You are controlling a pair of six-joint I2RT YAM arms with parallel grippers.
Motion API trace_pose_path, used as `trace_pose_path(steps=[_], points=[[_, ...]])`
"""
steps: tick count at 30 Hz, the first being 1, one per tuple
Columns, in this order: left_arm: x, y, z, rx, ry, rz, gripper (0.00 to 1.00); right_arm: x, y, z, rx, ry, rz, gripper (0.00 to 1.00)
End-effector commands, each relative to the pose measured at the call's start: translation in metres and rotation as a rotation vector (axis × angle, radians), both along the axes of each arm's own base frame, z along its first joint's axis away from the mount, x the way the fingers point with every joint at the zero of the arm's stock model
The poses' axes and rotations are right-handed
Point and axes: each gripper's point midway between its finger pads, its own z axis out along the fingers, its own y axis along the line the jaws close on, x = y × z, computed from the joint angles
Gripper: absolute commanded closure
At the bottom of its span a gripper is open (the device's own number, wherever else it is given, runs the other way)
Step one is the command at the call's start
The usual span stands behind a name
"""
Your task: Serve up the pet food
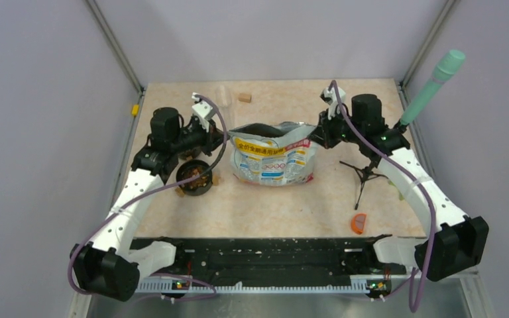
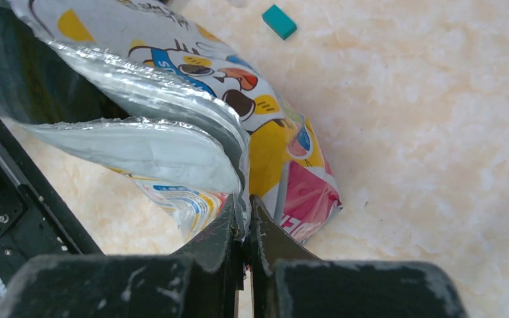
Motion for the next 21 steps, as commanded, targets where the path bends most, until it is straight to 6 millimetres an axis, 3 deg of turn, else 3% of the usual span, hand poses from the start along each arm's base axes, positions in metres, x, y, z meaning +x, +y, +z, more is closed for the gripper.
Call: trace_pose_path(steps=[1,3,6,9,11,13,16,18,20,21], points=[[0.0,0.011,0.063,-0.007,-0.187,0.044,1.0,0.014,-0.02,0.109,0.047,-0.384,-0.069,1.0],[-0.006,0.019,0.07,0.03,-0.216,0.069,1.0,0.008,-0.026,0.134,0.054,-0.482,-0.08,1.0],[-0.009,0.033,0.055,0.106,-0.215,0.114,1.0,-0.001,-0.032,0.142,0.062,-0.546,-0.086,1.0],[-0.005,0.038,0.015,0.142,-0.124,0.14,1.0,-0.009,-0.031,0.115,0.066,-0.523,-0.051,1.0],[-0.005,0.032,-0.001,0.133,-0.054,0.118,1.0,-0.017,-0.024,0.09,0.064,-0.467,0.003,1.0],[-0.007,0.023,0.001,0.118,-0.02,0.063,1.0,-0.026,-0.019,0.085,0.074,-0.434,0.053,1.0],[-0.009,0.011,0.028,0.102,-0.091,-0.019,0.97,-0.031,-0.02,0.087,0.05,-0.42,0.072,1.0],[-0.01,0.0,0.046,0.127,-0.2,-0.088,0.57,-0.03,-0.023,0.087,0.027,-0.424,0.061,1.0],[-0.004,-0.01,0.061,0.177,-0.333,-0.119,0.25,-0.028,-0.025,0.087,0.019,-0.426,0.05,1.0],[0.002,-0.014,0.066,0.202,-0.386,-0.122,0.18,-0.028,-0.024,0.086,0.022,-0.423,0.052,1.0]])
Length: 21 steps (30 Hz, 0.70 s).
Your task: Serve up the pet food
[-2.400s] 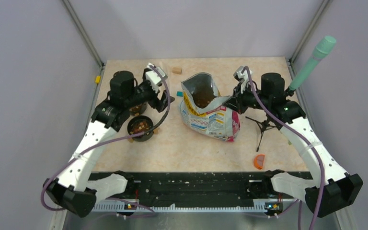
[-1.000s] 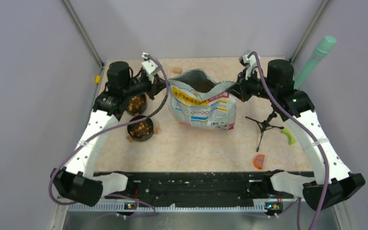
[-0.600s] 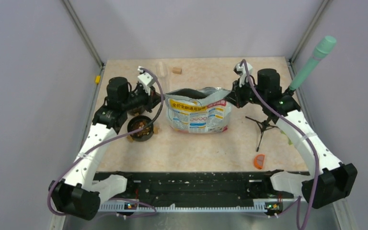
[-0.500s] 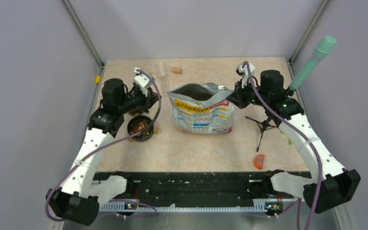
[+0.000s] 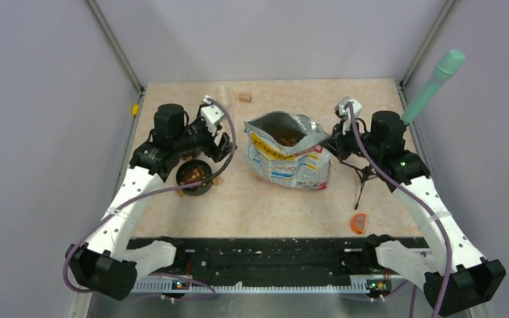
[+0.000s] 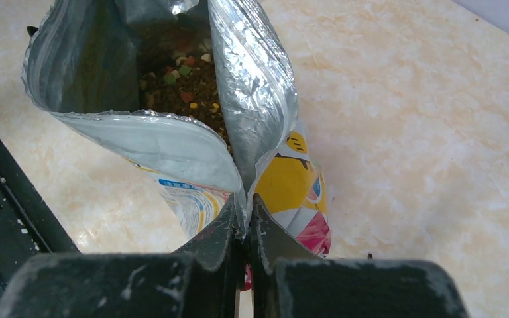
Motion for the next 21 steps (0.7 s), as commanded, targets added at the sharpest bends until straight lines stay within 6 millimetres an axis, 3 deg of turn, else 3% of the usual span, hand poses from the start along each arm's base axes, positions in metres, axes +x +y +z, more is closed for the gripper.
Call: trace_pose_path(steps=[1,3,9,14,21], points=[[0.011,-0.029,0.069,0.055,-0.351,-0.143,0.14,0.008,0.003,0.06,0.044,-0.197,0.027,1.0],[0.018,-0.041,0.071,0.071,-0.346,-0.203,0.11,0.008,0.006,0.061,0.058,-0.189,0.038,1.0],[0.025,-0.077,0.048,0.095,-0.203,-0.421,0.08,0.009,0.007,0.069,0.068,-0.199,0.037,1.0],[0.04,-0.092,0.036,0.115,-0.171,-0.486,0.07,0.008,0.007,0.07,0.075,-0.191,0.036,1.0],[0.014,-0.108,0.021,0.07,-0.075,-0.601,0.13,0.01,0.007,0.067,0.069,-0.179,0.032,1.0]])
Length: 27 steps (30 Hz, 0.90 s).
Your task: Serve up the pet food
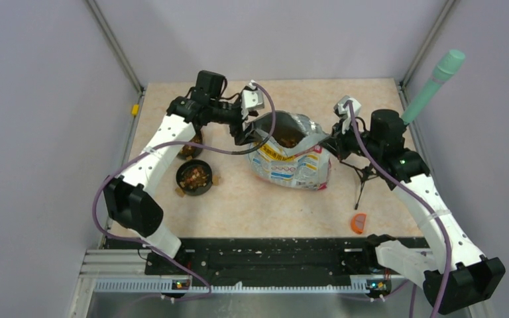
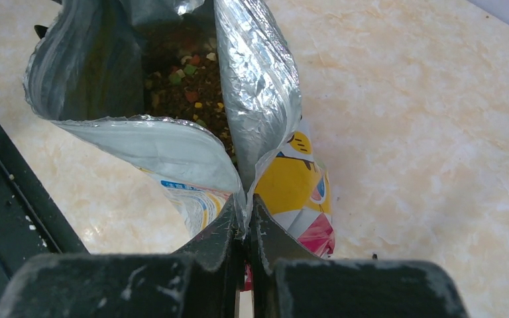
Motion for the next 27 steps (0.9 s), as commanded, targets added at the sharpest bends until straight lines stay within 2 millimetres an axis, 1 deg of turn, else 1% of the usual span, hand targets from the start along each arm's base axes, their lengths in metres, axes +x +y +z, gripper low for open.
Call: trace_pose_path(steps=[1,2,3,4,5,6,9,10,12,14,15,16,18,19,20,23,27], points=[[-0.033,-0.017,0.012,-0.043,0.023,-0.127,0.17,0.011,0.004,0.066,0.067,-0.196,0.011,1.0],[-0.039,-0.019,0.006,-0.033,0.042,-0.143,0.27,0.012,0.003,0.067,0.065,-0.197,0.006,1.0],[-0.044,-0.021,0.003,-0.025,0.059,-0.156,0.45,0.013,0.003,0.069,0.063,-0.2,0.001,1.0],[-0.048,-0.019,0.0,-0.014,0.085,-0.159,0.76,0.013,0.001,0.069,0.056,-0.197,-0.003,1.0],[-0.048,-0.018,0.002,-0.009,0.091,-0.152,0.99,0.012,0.0,0.07,0.044,-0.197,-0.001,1.0],[-0.047,-0.014,0.004,0.0,0.099,-0.132,1.0,0.01,-0.002,0.069,0.027,-0.193,0.0,1.0],[-0.044,0.01,0.013,-0.012,0.102,-0.068,1.0,0.004,-0.006,0.065,-0.029,-0.195,0.017,1.0],[-0.043,0.018,0.02,-0.029,0.082,-0.044,1.0,0.003,-0.007,0.062,-0.047,-0.198,0.025,1.0],[-0.037,0.034,0.025,-0.066,0.058,0.03,1.0,-0.004,-0.004,0.053,-0.072,-0.183,0.081,1.0],[-0.033,0.043,0.029,-0.093,0.011,0.085,1.0,-0.006,0.001,0.048,-0.079,-0.175,0.134,1.0],[-0.032,0.044,0.031,-0.107,-0.014,0.096,1.0,-0.006,0.005,0.049,-0.074,-0.182,0.154,0.75],[-0.032,0.043,0.034,-0.123,-0.03,0.099,1.0,-0.004,0.007,0.053,-0.063,-0.193,0.154,0.43],[-0.03,0.041,0.04,-0.148,-0.035,0.098,1.0,-0.003,0.02,0.059,-0.055,-0.24,0.195,0.09],[-0.029,0.04,0.04,-0.151,-0.028,0.1,1.0,-0.002,0.027,0.062,-0.067,-0.265,0.212,0.04],[-0.028,0.04,0.04,-0.149,-0.021,0.102,1.0,0.001,0.035,0.06,-0.097,-0.283,0.233,0.03],[-0.023,0.04,0.039,-0.141,-0.009,0.11,1.0,0.004,0.058,0.056,-0.168,-0.303,0.318,0.03],[-0.022,0.038,0.041,-0.151,-0.015,0.1,1.0,0.021,0.076,0.055,-0.222,-0.344,0.361,0.02]])
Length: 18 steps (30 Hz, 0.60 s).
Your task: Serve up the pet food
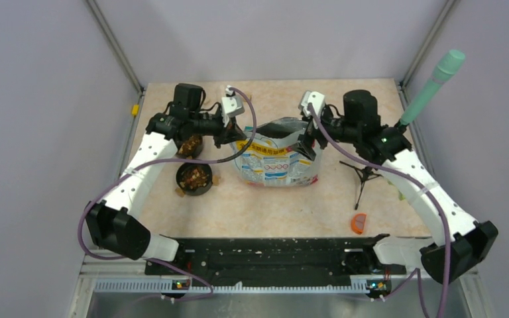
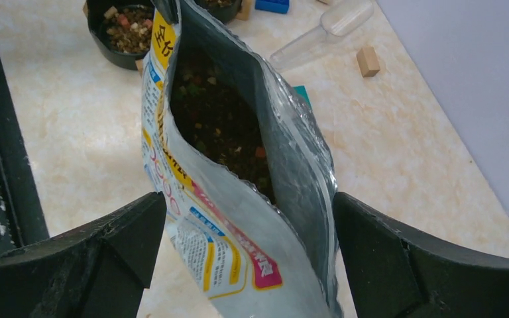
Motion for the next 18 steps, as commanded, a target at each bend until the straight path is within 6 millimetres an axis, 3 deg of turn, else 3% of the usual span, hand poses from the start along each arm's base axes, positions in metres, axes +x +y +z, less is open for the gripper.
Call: trace_pose_path(steps=[1,7,11,15,17,18], points=[[0.016,-0.005,0.04,-0.067,-0.137,0.003,1.0,0.024,0.018,0.018,-0.064,-0.156,0.055,0.02],[0.016,-0.005,0.039,-0.067,-0.134,0.005,1.0,0.041,0.03,-0.002,-0.156,-0.154,0.108,0.01],[0.017,-0.004,0.037,-0.064,-0.128,0.006,1.0,0.034,0.034,-0.019,-0.185,-0.104,0.168,0.02],[0.017,-0.003,0.035,-0.06,-0.124,0.006,1.0,0.027,0.037,-0.019,-0.152,-0.065,0.181,0.05],[0.018,-0.003,0.033,-0.058,-0.119,0.007,1.0,0.021,0.037,-0.018,-0.142,-0.057,0.196,0.11],[0.018,-0.003,0.033,-0.056,-0.118,0.009,1.0,0.019,0.037,-0.018,-0.133,-0.046,0.189,0.21]])
